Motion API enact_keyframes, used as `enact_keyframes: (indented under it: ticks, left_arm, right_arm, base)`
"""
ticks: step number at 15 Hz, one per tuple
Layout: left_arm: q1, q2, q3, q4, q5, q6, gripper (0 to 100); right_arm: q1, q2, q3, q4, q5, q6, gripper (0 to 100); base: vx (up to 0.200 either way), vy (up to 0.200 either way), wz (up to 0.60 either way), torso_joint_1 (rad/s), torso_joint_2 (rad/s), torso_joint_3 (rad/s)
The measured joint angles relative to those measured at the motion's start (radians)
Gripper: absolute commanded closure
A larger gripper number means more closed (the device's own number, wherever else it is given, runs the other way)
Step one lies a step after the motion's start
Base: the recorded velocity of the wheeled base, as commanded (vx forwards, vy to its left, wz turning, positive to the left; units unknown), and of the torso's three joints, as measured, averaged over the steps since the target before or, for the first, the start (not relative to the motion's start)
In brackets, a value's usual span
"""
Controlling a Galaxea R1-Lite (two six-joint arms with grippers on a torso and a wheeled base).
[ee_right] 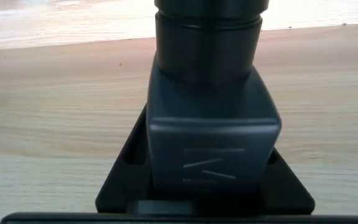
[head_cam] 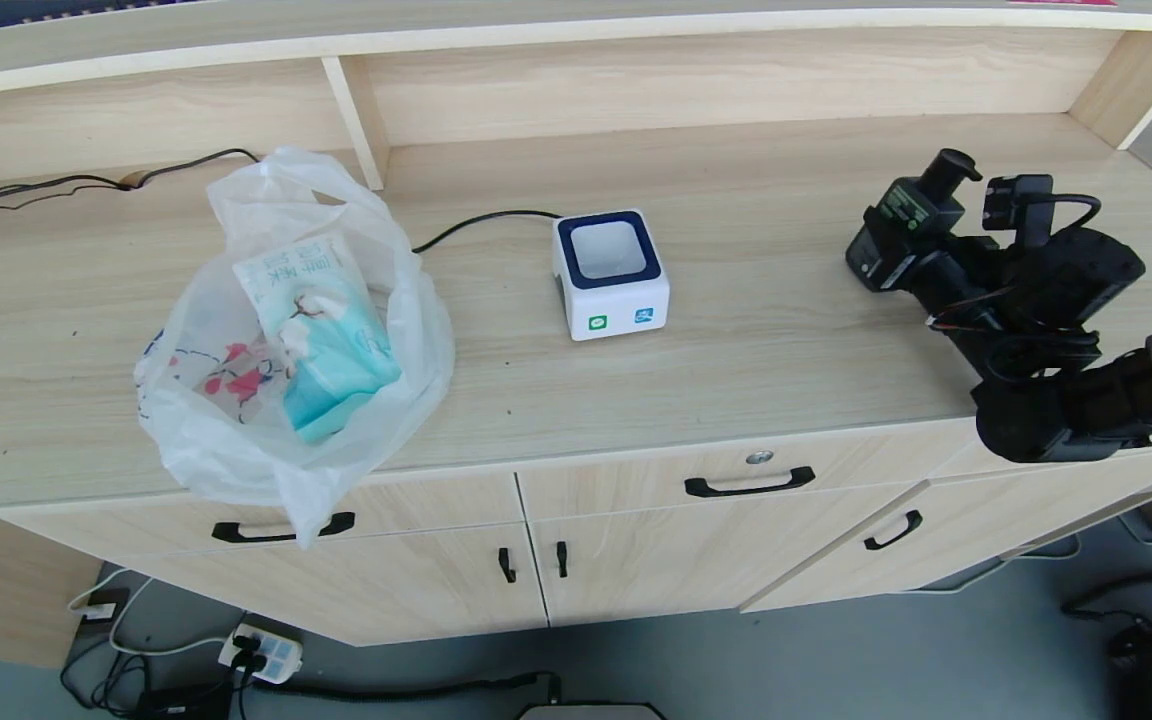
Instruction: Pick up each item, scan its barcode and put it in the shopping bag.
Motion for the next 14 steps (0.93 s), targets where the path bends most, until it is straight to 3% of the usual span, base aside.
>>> enact_keyframes:
  ticks: [4,7,10,14]
  left_arm:
    - [0.0,0.0,0.0,0.0,0.0,0.001,0]
    - [0.0,0.0,0.0,0.0,0.0,0.001,0]
    - [0.0,-0.001,0.0,0.001,0.0,0.003,0]
    - [0.0,-0.001,0.0,0.002,0.0,0.004,0]
  right_arm:
    - [0.021,0.001,-0.001,-0.021,0.0,0.003,100]
    - [0.111,-0.081,0.023,-0.041,-0.021,0.021,100]
    - [0.315,-0.243,0.156,-0.036,-0.104,0.034,100]
    - [0.699,-0.462,0.329,-0.006,-0.291,0.129,100]
  base:
    - [0.0,0.0,0.0,0.0,0.0,0.0]
    - [0.0,0.0,0.0,0.0,0.0,0.0]
    - [0.0,0.0,0.0,0.0,0.0,0.0]
    - [0.0,0.0,0.0,0.0,0.0,0.0]
